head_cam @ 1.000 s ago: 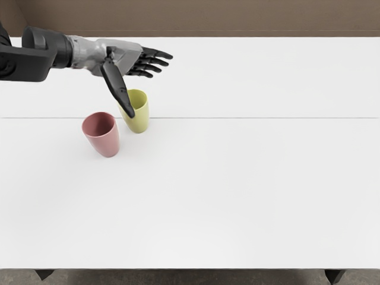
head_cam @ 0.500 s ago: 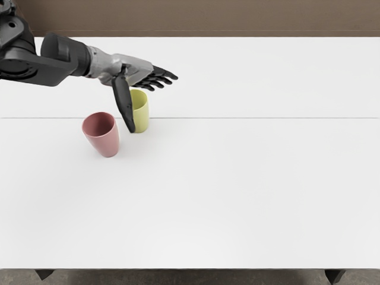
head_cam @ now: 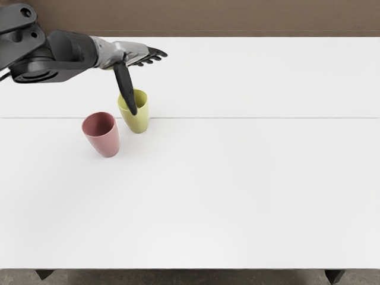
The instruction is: Pick up cup and place in cup with left hand
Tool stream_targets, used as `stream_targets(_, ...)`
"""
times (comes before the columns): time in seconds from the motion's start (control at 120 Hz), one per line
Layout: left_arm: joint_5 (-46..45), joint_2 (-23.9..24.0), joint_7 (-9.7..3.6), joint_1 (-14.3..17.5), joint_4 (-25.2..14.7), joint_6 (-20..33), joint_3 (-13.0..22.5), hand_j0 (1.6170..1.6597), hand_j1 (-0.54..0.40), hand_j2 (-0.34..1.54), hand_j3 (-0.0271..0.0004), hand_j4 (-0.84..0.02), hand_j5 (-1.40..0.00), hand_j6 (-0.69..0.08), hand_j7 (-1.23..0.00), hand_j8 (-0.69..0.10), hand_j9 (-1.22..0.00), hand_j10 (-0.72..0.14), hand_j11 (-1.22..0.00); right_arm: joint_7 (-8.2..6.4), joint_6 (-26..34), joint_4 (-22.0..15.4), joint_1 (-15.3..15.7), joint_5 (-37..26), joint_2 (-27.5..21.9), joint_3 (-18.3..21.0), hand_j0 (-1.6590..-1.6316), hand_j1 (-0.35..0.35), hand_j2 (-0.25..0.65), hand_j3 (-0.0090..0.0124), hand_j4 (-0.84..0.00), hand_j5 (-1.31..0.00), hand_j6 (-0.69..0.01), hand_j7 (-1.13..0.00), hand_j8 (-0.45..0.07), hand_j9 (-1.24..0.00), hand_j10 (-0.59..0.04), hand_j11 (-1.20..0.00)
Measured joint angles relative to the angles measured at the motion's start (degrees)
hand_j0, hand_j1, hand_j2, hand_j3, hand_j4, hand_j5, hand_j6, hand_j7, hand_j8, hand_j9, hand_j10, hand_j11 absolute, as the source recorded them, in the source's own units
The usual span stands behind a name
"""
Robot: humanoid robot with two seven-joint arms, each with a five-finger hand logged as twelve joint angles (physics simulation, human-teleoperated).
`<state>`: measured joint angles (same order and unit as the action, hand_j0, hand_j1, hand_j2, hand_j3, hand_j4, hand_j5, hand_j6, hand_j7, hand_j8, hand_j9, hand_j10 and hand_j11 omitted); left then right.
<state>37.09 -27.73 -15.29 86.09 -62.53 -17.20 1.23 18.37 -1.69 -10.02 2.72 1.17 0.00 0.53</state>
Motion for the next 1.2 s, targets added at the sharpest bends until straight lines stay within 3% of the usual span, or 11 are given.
stream_targets(0.15,1.25,-0.08,-2.21,0.48,-2.05,4.16,4.09,1.6581,0.329,0.00,0.0000,-0.019,-0.02,-0.020,-0.02,-0.020,-0.02,-0.019,-0.02,0.00,0.01,0.00,0.00,0.02,0.00,0.00,-1.6581,-0.349,0.000,0.0000,0.000,0.00,0.000,0.00,0.000,0.00,0.000,0.00)
stream_targets(0.325,2.19,-0.05,-5.48,0.48,-4.38,6.27,5.72,1.6581,0.329,0.00,0.0000,-0.020,-0.02,-0.021,-0.02,-0.020,-0.02,-0.019,-0.02,0.00,0.01,0.00,0.00,0.01,0.00,0.00,-1.6581,-0.349,0.000,0.0000,0.000,0.00,0.000,0.00,0.000,0.00,0.000,0.00)
stream_targets(0.475,2.32,0.14,-7.21,0.44,-4.89,8.83,6.67,1.6581,0.328,0.00,0.0000,-0.020,-0.02,-0.021,-0.02,-0.021,-0.02,-0.020,-0.02,0.00,0.00,0.00,0.00,0.00,0.00,0.00,-1.6581,-0.349,0.000,0.0000,0.000,0.00,0.000,0.00,0.000,0.00,0.000,0.00)
stream_targets(0.65,2.36,1.85,-7.92,0.10,-4.61,11.29,7.11,1.6581,0.327,0.00,0.0000,-0.021,-0.03,-0.022,-0.03,-0.022,-0.03,-0.021,-0.02,0.00,0.00,0.00,0.00,0.01,0.00,0.00,-1.6581,-0.349,0.000,0.0000,0.000,0.00,0.000,0.00,0.000,0.00,0.000,0.00)
stream_targets(1.025,2.19,3.17,-8.08,-0.54,-1.29,13.38,8.69,1.6581,0.326,0.01,0.0000,-0.023,-0.03,-0.023,-0.03,-0.023,-0.03,-0.022,-0.03,0.00,0.01,0.00,0.00,-0.01,0.00,0.00,-1.6581,-0.349,0.000,0.0000,0.000,0.00,0.000,0.00,0.000,0.00,0.000,0.00)
stream_targets(1.2,2.21,4.79,-9.08,-0.84,-1.14,13.41,8.76,1.6581,0.326,0.01,0.0000,-0.023,-0.03,-0.023,-0.03,-0.023,-0.03,-0.022,-0.03,0.00,0.00,0.00,0.00,0.02,0.00,0.00,-1.6581,-0.349,0.000,0.0000,0.000,0.00,0.000,0.00,0.000,0.00,0.000,0.00)
